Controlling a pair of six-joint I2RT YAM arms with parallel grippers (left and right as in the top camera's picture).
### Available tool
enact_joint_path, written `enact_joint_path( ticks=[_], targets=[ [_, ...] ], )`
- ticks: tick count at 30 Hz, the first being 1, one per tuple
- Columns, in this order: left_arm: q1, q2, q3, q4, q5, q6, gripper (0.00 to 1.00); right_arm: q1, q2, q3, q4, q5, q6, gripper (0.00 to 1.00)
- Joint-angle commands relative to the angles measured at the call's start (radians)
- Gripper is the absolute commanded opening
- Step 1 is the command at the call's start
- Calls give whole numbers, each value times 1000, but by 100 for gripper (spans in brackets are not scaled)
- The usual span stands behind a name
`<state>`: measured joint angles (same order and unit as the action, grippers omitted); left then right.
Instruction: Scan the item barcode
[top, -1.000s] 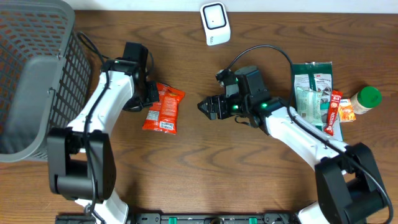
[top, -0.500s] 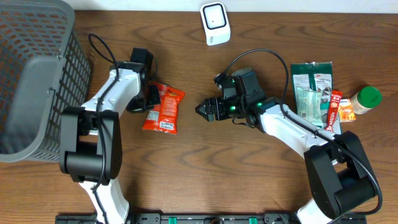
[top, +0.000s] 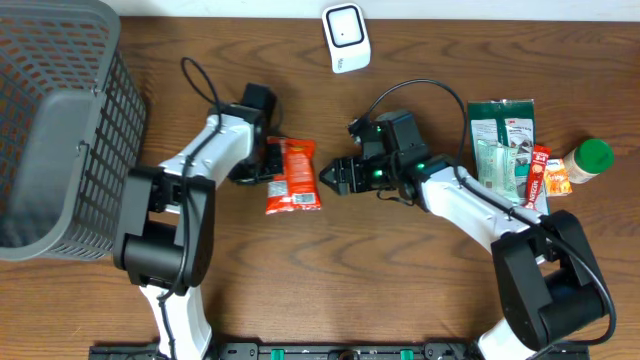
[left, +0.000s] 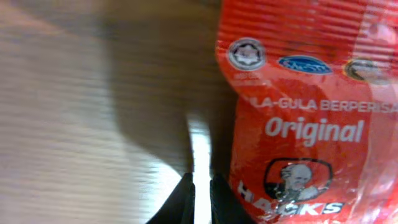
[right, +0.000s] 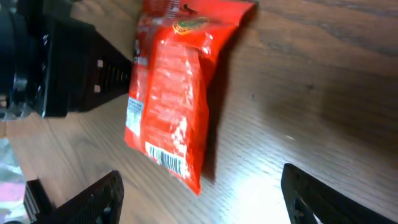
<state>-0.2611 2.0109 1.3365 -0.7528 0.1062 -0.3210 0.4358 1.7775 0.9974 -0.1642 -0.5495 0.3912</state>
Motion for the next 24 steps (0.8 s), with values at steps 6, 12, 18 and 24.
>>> enact_joint_path(
  ticks=[6, 12, 18, 24],
  targets=[
    [-79, 11, 0, 67, 10, -14, 13, -134, 9, 0, -64, -23, -32, 81],
    [-137, 11, 0, 66, 11, -13, 13, -212, 9, 0, -133, -142, -98, 82],
    [-186, 11, 0, 82, 11, -13, 13, -257, 9, 0, -203, -186, -176, 80],
    [-232, 11, 0, 133, 50, 13, 13, -253, 9, 0, -282, -188, -277, 80]
  ],
)
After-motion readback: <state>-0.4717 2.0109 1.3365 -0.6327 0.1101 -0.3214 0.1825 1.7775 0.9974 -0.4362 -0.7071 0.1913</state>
